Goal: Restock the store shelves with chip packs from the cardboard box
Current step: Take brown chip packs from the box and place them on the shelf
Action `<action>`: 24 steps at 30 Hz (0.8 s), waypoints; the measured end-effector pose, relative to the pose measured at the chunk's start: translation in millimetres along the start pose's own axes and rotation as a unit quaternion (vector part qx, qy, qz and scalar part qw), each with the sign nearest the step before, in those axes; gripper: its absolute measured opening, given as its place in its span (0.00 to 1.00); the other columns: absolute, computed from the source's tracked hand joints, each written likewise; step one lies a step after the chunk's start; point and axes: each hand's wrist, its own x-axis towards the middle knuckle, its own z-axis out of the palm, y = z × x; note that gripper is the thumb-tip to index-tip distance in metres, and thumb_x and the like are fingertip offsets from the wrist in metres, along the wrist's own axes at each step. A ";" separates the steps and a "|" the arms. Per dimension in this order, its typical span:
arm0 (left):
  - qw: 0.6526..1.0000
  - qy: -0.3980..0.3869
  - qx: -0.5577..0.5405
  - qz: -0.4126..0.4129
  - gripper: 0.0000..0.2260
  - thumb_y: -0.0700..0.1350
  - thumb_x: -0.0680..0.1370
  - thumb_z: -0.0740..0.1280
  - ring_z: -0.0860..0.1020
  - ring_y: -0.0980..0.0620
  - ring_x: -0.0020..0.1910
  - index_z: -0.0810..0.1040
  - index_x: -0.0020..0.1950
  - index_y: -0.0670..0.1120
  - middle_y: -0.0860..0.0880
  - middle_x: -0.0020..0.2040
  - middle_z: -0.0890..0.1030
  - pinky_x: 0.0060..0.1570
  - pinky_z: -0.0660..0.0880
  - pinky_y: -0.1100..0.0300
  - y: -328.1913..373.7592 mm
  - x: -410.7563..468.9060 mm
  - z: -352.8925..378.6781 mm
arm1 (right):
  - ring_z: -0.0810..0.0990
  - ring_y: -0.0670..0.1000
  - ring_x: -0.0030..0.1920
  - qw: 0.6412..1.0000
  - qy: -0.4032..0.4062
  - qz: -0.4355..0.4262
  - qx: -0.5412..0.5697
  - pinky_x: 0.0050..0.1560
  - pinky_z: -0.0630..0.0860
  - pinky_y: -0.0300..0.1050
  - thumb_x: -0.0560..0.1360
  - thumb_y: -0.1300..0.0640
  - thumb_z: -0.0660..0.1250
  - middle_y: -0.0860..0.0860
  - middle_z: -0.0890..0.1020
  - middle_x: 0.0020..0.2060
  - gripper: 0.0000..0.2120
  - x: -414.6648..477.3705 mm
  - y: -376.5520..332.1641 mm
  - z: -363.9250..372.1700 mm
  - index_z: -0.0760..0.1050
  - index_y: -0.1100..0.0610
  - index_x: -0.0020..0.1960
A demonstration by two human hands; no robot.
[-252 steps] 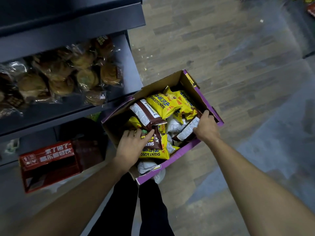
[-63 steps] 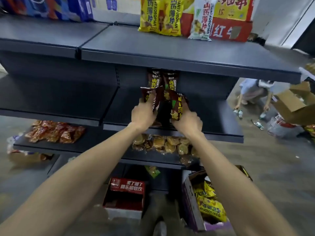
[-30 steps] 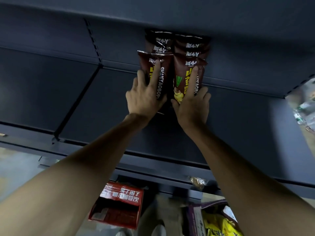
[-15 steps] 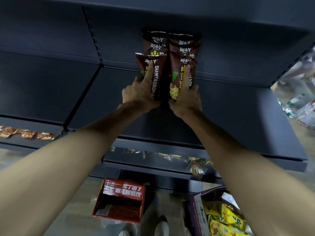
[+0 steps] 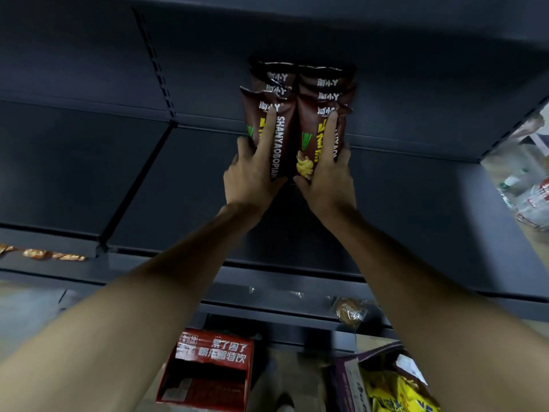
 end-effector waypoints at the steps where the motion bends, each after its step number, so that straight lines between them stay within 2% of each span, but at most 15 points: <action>1: 1.000 -0.001 -0.003 -0.004 0.46 0.58 0.70 0.72 0.77 0.39 0.49 0.43 0.78 0.63 0.45 0.56 0.68 0.44 0.74 0.47 -1.0 -0.1 2.2 | 0.71 0.65 0.66 1.000 0.002 0.000 -0.002 0.61 0.74 0.61 0.71 0.54 0.75 0.63 0.58 0.73 0.56 -0.5 2.7 2.0 0.32 0.41 0.77; 7: 1.000 0.001 -0.019 -0.017 0.47 0.57 0.70 0.73 0.76 0.40 0.51 0.42 0.77 0.66 0.46 0.55 0.68 0.46 0.74 0.47 -1.5 0.8 3.6 | 0.74 0.63 0.63 1.000 0.028 0.012 0.006 0.59 0.74 0.59 0.71 0.54 0.75 0.61 0.64 0.69 0.56 0.1 3.1 7.7 0.32 0.41 0.77; 10: 0.997 -0.008 -0.076 -0.025 0.50 0.53 0.67 0.76 0.76 0.41 0.54 0.43 0.76 0.67 0.47 0.58 0.66 0.52 0.77 0.45 -1.3 0.6 -0.6 | 0.74 0.62 0.62 0.999 0.029 0.015 0.013 0.59 0.74 0.59 0.72 0.54 0.74 0.59 0.65 0.67 0.55 -1.7 2.5 6.7 0.33 0.41 0.77; 13: 0.993 -0.014 -0.116 -0.029 0.52 0.50 0.66 0.78 0.75 0.45 0.50 0.44 0.76 0.67 0.48 0.58 0.64 0.52 0.75 0.50 -3.0 -4.2 -6.5 | 0.71 0.59 0.63 0.999 0.034 0.025 -0.016 0.57 0.76 0.58 0.71 0.52 0.75 0.58 0.65 0.65 0.54 -4.0 -3.5 3.5 0.36 0.43 0.78; 15: 0.993 -0.028 -0.110 -0.017 0.51 0.48 0.68 0.77 0.75 0.45 0.50 0.44 0.77 0.67 0.48 0.59 0.64 0.51 0.74 0.51 -4.2 -10.9 -9.1 | 0.67 0.60 0.63 0.994 0.056 0.043 -0.086 0.54 0.77 0.58 0.69 0.46 0.76 0.59 0.64 0.66 0.55 -5.7 -8.2 0.0 0.36 0.41 0.78; 17: 0.993 -0.048 -0.103 -0.009 0.50 0.47 0.68 0.76 0.75 0.42 0.54 0.44 0.77 0.66 0.47 0.61 0.64 0.53 0.76 0.48 -4.0 -18.2 -12.5 | 0.67 0.60 0.63 0.987 0.071 0.045 -0.138 0.53 0.77 0.59 0.68 0.42 0.75 0.60 0.64 0.66 0.55 -10.6 -10.7 -5.2 0.38 0.40 0.78; 22: 0.994 -0.072 -0.081 0.012 0.50 0.43 0.68 0.76 0.73 0.39 0.61 0.46 0.77 0.63 0.44 0.70 0.59 0.58 0.76 0.42 -5.7 -27.5 -22.0 | 0.67 0.60 0.63 0.990 0.054 0.037 -0.128 0.50 0.77 0.58 0.70 0.44 0.74 0.59 0.62 0.68 0.51 -28.1 -14.9 -22.4 0.40 0.41 0.79; 24: 0.995 -0.075 -0.055 0.028 0.48 0.43 0.69 0.76 0.71 0.39 0.62 0.48 0.78 0.61 0.43 0.70 0.59 0.57 0.76 0.43 -5.5 -32.4 -29.8 | 0.68 0.60 0.64 0.989 0.050 0.034 -0.134 0.51 0.77 0.58 0.72 0.44 0.72 0.58 0.62 0.69 0.49 -34.9 -19.5 -29.8 0.41 0.42 0.79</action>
